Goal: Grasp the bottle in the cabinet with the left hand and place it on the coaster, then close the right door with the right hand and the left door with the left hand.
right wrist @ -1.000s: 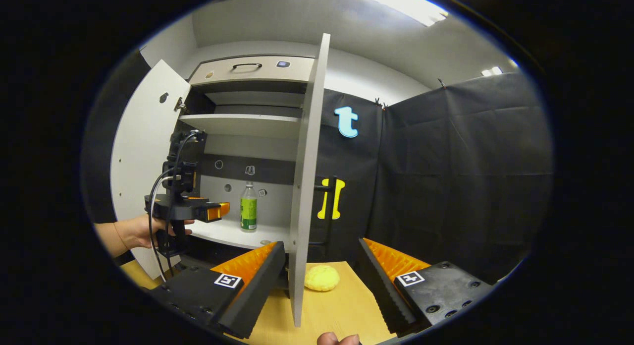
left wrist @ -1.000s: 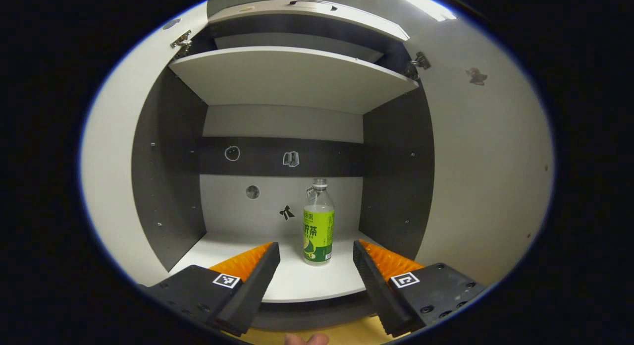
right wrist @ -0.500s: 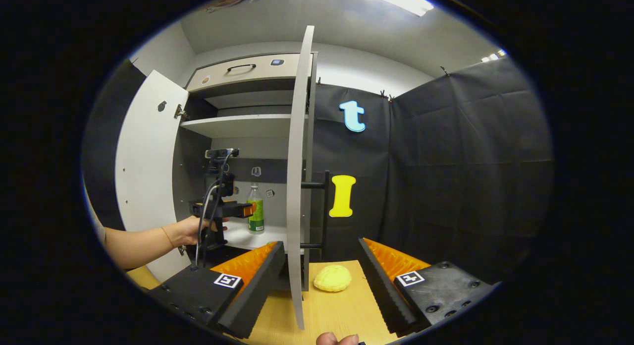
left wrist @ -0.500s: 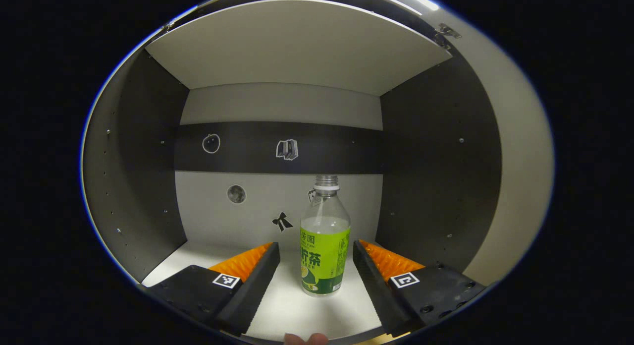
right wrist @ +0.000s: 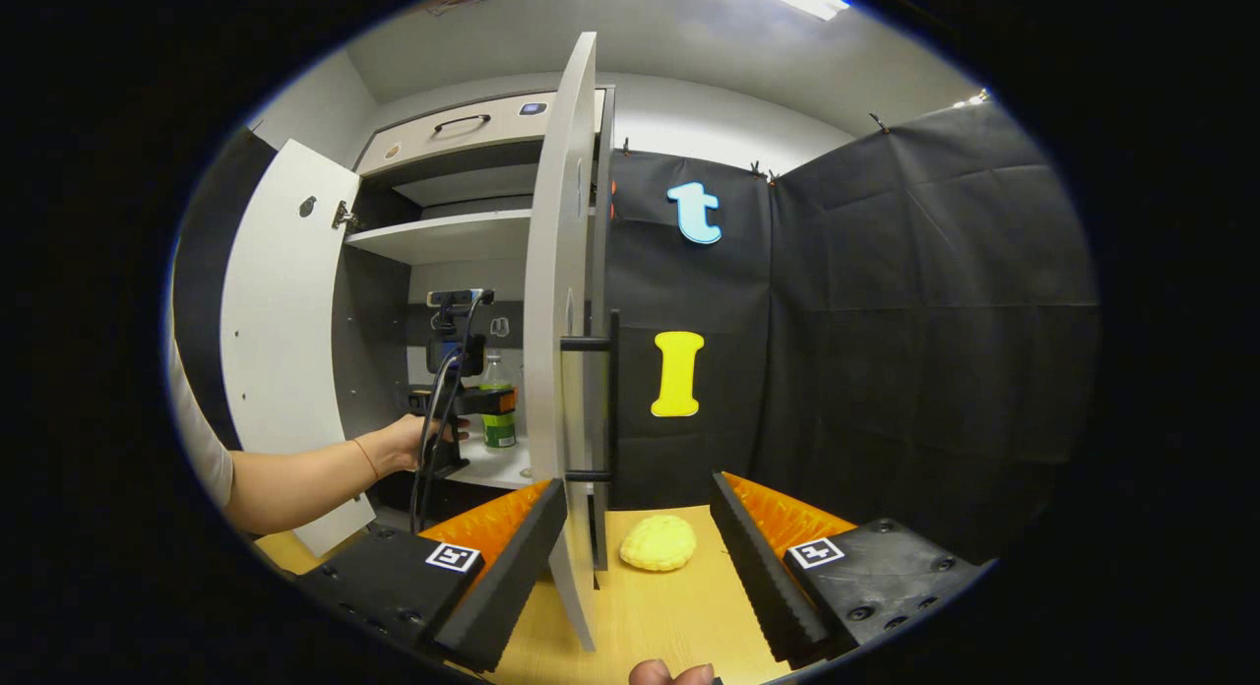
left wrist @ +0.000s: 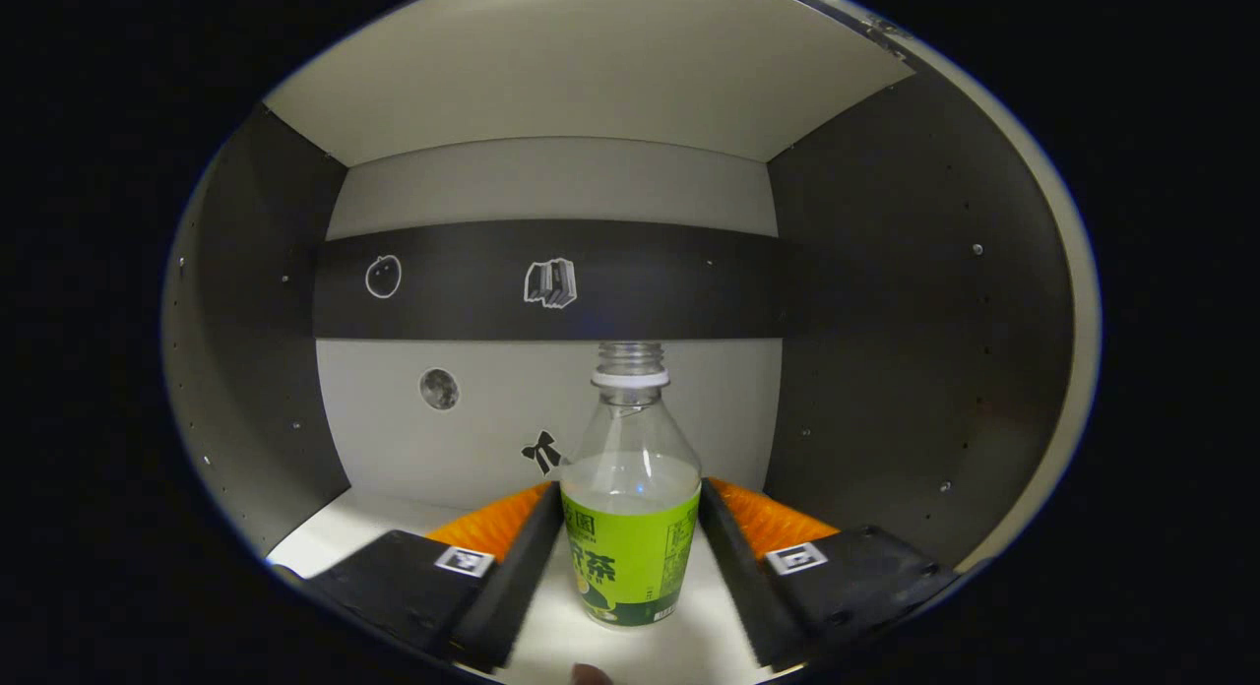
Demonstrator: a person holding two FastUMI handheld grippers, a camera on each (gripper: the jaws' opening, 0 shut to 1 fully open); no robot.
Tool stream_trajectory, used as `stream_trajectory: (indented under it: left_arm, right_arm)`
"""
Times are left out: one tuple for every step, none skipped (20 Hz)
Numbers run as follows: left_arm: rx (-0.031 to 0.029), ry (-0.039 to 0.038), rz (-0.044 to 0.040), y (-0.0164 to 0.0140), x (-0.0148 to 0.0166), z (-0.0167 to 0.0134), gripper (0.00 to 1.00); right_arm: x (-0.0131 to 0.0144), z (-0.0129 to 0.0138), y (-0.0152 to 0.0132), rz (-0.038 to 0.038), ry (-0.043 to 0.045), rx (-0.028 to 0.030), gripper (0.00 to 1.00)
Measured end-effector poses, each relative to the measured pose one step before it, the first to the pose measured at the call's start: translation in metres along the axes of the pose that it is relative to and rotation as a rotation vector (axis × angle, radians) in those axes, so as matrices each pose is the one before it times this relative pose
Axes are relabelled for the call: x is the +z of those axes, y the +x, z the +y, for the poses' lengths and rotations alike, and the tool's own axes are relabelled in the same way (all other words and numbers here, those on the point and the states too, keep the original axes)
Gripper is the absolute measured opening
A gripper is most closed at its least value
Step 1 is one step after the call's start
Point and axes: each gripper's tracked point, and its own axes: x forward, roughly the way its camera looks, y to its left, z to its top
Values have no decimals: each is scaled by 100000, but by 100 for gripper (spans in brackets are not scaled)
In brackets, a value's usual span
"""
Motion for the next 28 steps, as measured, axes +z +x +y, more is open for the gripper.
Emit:
stream_trajectory:
  left_arm:
    - [-498,730,392,-168,-48,-198,78]
    - [271,627,-164,-234,218,122,78]
    - [-35,244,-537,-205,292,-13,77]
    - [-254,-215,-756,-440,444,15,77]
    - [-488,-699,-801,-700,453,73,77]
    - [-946,-941,-736,-897,554,-13,77]
    - [-789,-749,-651,-1357,555,-70,77]
    - [-711,-337,-771,-1309,634,-27,77]
    - [-971,-46,-823,-1199,563,-44,77]
    - [-1279,206,-922,-1322,535,-137,77]
    - [-1537,320,-814,-1400,446,-180,77]
    - [-1620,519,-609,-1442,371,-224,77]
    - [-1459,579,-410,-1546,181,-188,77]
    - [-1215,256,-320,-1446,201,-271,77]
    - [-1010,17,-288,-1583,54,-232,77]
    - [-887,-305,-262,-1486,71,-246,77]
    - [-1525,-395,-136,-1553,-216,-456,77]
    - [-1088,-254,-85,-1497,-147,-418,77]
    - [-913,-87,-568,-1527,-208,-323,77]
    - [-644,54,-1073,-1444,-104,-284,77]
    - [-389,153,-1180,-1482,-251,-150,77]
    - [-193,-124,-967,-1396,-217,-159,77]
    - [135,-563,-268,-1272,-558,-61,76]
    - [279,-907,24,-1283,-547,-60,76]
    - [265,-1206,-41,-1333,-592,-99,76]
    - [-41,-1052,-445,-1266,-540,-117,77]
    - [419,-655,-597,-1148,-455,107,77]
    - [153,-232,-121,-923,-685,57,77]
  right_arm:
    - [15,-225,13,186,324,-235,97]
    - [-62,-202,-113,173,686,-85,98]
    - [48,-68,-46,-140,770,14,98]
    - [60,-37,15,-365,488,-126,98]
    - [74,15,-82,-288,133,-327,98]
    - [100,102,-125,-382,-48,-249,98]
    - [159,128,-127,-531,-153,-391,98]
    - [109,165,-113,-206,60,-317,98]
    - [47,283,-161,168,315,77,98]
    - [93,321,-328,-28,526,202,98]
    - [205,322,-316,-424,395,49,98]
    - [245,281,-289,-588,106,245,98]
    - [252,351,-299,-645,-377,-30,98]
    - [108,247,-175,-535,-391,50,98]
    - [134,435,-240,-481,5,266,97]
    - [138,451,-205,-332,183,567,97]
    - [136,521,-214,-278,19,830,98]
    - [60,554,-118,-378,-263,828,97]
    - [208,542,-131,-460,-399,955,98]
    - [111,654,-178,-469,-522,1065,98]
    - [147,593,-155,-411,-482,870,98]
    - [56,563,-225,-330,-261,1093,97]
    - [78,593,-120,-197,-45,869,97]
    - [20,653,-97,39,-35,1003,98]
    - [-16,606,-127,-11,-300,859,98]
    - [30,473,-38,-109,-678,737,98]
    - [45,476,-28,-462,-1109,802,97]
    - [31,229,-10,-334,-814,270,97]
